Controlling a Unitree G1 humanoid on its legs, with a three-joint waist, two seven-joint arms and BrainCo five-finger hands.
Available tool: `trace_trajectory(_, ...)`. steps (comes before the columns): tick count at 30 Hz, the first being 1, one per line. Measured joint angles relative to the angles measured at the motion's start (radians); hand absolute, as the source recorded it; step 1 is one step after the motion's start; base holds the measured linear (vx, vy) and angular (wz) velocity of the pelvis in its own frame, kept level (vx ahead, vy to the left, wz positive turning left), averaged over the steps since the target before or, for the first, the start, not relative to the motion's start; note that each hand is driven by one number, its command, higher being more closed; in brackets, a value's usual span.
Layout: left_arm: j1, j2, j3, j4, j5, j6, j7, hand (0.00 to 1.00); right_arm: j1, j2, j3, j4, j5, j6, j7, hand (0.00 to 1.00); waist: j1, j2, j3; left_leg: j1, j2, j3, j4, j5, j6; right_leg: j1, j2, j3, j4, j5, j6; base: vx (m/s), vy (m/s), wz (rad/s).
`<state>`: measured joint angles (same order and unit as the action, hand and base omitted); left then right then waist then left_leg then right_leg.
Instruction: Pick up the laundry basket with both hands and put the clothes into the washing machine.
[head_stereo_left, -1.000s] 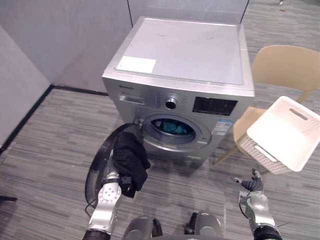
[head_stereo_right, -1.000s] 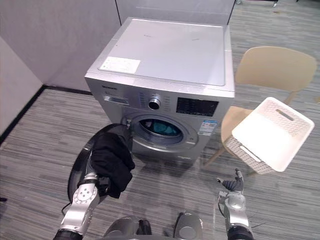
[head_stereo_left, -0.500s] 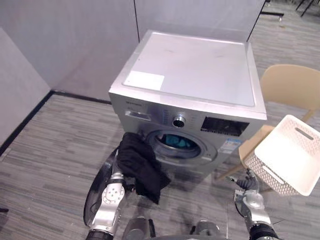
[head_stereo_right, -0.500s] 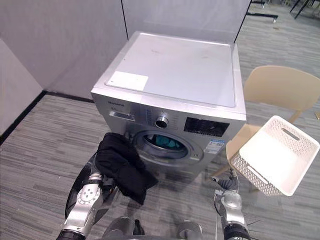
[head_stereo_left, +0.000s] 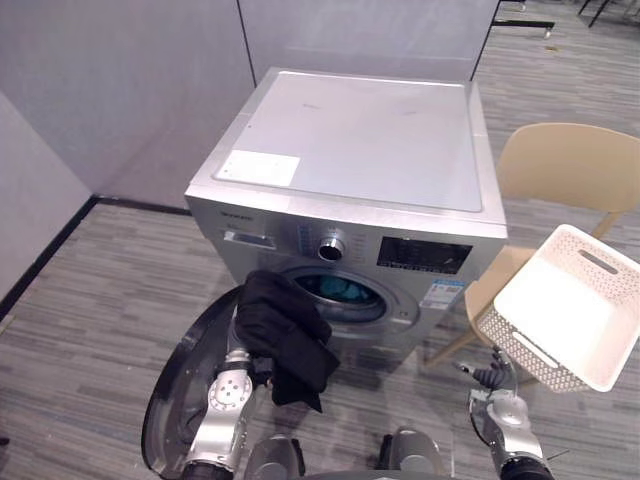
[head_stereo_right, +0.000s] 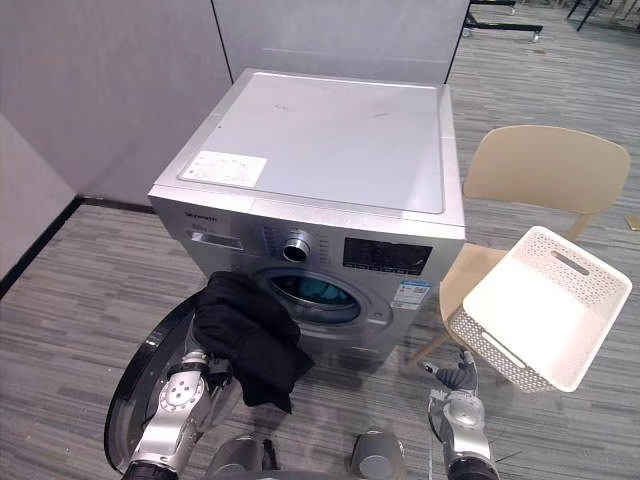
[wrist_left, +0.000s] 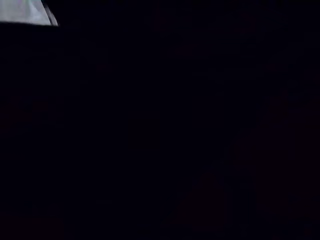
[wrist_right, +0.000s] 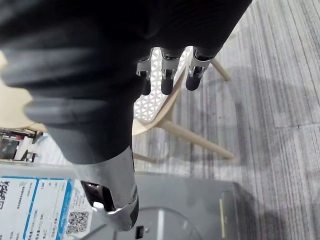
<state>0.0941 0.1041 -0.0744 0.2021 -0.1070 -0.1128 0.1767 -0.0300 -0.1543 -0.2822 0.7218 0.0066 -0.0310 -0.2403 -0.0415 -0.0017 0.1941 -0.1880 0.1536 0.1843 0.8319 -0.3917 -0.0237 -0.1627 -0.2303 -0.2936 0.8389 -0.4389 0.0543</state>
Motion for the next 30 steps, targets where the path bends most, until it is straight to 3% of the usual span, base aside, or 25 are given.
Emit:
trace_trajectory(2, -0.01, 0.0, 0.002, 0.0, 0.0, 0.0, 0.001, 1.0, -0.002, 0.001, 0.002, 0.0, 0.0, 0.0, 0.0, 0.0, 0.0, -0.007, 0.006, -0.042, 0.001, -0.004, 0.051, -0.006, -0.006, -0.028, -0.016, -0.009, 0.044, -0.02, 0.001, -0.08, -0.012, 0.24)
trace_trajectory(7, -0.042, 0.0, 0.008, 0.0, -0.002, 0.001, 0.021, 1.0, -0.044, 0.003, 0.008, -0.001, 0.0, 0.0, -0.002, 0.0, 0.001, -0.003, 0.038, -0.163, 0.03, -0.022, 0.194, -0.105, -0.003, -0.143, -0.022, -0.004, 0.181, -0.104, -0.01, -0.09, -0.024, 0.02)
trace_trajectory(10, -0.105, -0.001, 0.024, 0.0, -0.012, 0.0, 0.04, 1.0, -0.084, 0.002, 0.016, -0.039, 0.001, 0.0, -0.012, 0.0, 0.0, -0.007, 0.069, -0.276, 0.041, -0.016, 0.27, -0.15, 0.001, -0.274, -0.032, 0.02, 0.269, -0.139, -0.014, -0.17, -0.007, -0.16)
trace_trajectory(13, -0.19, -0.001, 0.049, 0.0, -0.04, -0.001, 0.075, 1.0, -0.141, 0.0, 0.029, -0.142, 0.001, -0.001, -0.029, 0.0, 0.001, 0.003, 0.11, -0.462, 0.077, 0.002, 0.365, -0.217, 0.017, -0.493, -0.029, 0.047, 0.373, -0.163, -0.034, -0.21, -0.004, -0.31)
trace_trajectory(22, -0.409, -0.034, 0.068, -0.067, -0.141, -0.004, 0.201, 1.0, -0.19, 0.086, 0.058, -0.514, 0.004, -0.002, -0.102, 0.0, 0.003, 0.005, 0.125, -0.926, 0.166, 0.002, 0.665, -0.246, 0.05, -0.977, -0.035, 0.094, 0.653, -0.173, -0.069, -0.16, -0.061, -0.17)
trace_trajectory(30, -0.676, -0.036, 0.067, -0.072, -0.264, -0.031, 0.238, 1.0, -0.241, 0.117, 0.056, -0.592, 0.036, -0.036, -0.129, 0.0, -0.002, 0.005, 0.123, -1.138, 0.221, -0.022, 0.837, -0.274, 0.062, -1.19, -0.033, 0.105, 0.812, -0.186, -0.096, -0.09, -0.099, -0.09)
